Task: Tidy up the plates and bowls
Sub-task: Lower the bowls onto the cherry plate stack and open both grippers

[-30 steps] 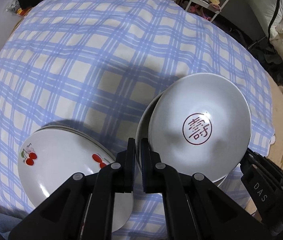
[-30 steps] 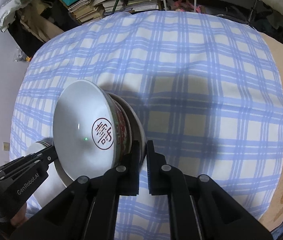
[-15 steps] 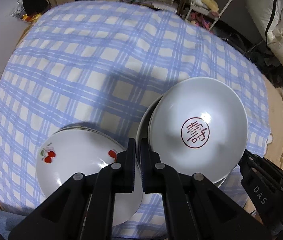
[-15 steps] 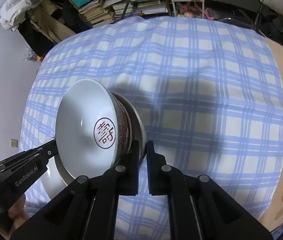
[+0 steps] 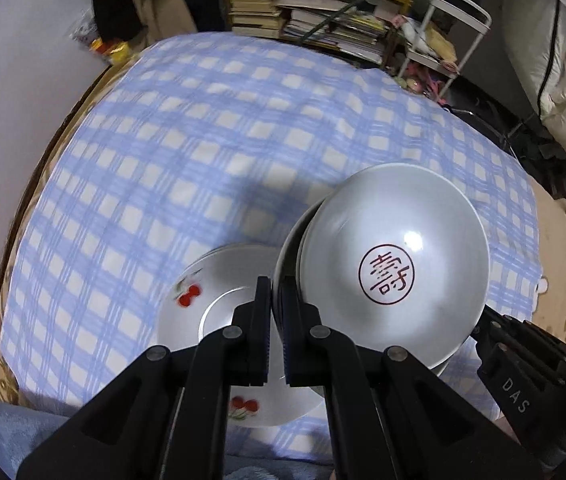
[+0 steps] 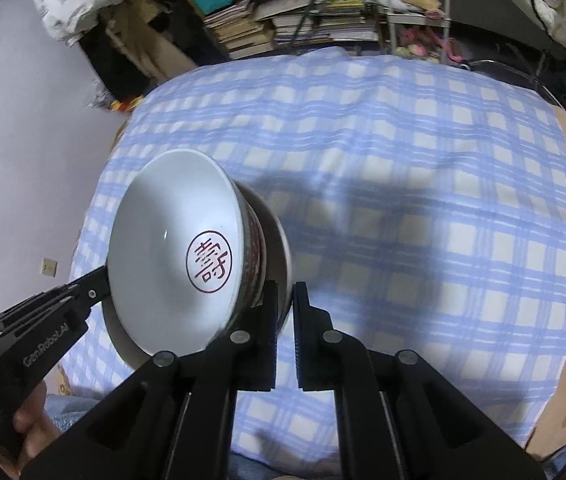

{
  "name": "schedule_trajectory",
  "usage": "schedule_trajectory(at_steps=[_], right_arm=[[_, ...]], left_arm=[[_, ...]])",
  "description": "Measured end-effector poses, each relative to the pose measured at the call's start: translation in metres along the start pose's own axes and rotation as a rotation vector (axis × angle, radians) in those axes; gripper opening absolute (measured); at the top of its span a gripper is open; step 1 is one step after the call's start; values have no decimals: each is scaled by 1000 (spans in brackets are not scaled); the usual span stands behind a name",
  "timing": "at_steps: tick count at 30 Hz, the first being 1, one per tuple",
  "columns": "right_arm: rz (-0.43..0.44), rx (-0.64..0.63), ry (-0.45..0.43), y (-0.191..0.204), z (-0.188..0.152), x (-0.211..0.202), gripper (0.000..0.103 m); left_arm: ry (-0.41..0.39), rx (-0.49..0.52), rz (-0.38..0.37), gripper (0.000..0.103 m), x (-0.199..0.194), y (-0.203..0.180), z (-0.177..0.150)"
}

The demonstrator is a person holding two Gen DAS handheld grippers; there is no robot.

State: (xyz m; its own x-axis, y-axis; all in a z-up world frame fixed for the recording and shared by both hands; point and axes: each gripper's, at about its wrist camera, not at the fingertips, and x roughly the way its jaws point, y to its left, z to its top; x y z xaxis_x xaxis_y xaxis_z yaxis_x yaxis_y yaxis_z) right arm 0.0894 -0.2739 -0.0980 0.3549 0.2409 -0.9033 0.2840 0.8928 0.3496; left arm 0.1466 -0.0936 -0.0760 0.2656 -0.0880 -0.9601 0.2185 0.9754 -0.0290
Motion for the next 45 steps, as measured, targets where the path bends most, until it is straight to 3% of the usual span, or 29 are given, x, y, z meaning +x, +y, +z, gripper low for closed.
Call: schedule_trajectory(at_steps=[4, 11, 21, 25, 33, 40, 45], right_arm=[[15, -14, 20, 20, -12, 16, 9], [19, -82, 97, 47, -36, 60, 9], [-7, -194, 48, 66, -42, 70, 9], [21, -183, 63, 61, -40, 67, 9], [-7, -269, -77, 73, -44, 26, 10], [5, -311, -174, 74, -53, -10, 11], [13, -353, -282, 73, -62, -42, 46]], left_arm=[[-2, -28, 18, 3, 8, 25, -14], [71, -115, 28, 3, 41, 70, -41], [87, -169, -35, 5, 55, 92, -54], [100, -184, -57, 6, 53, 96, -56], [-13, -89, 60, 17, 10, 82, -67], [-122, -42, 105, 29, -28, 79, -80], [-215, -12, 122, 39, -50, 78, -94]])
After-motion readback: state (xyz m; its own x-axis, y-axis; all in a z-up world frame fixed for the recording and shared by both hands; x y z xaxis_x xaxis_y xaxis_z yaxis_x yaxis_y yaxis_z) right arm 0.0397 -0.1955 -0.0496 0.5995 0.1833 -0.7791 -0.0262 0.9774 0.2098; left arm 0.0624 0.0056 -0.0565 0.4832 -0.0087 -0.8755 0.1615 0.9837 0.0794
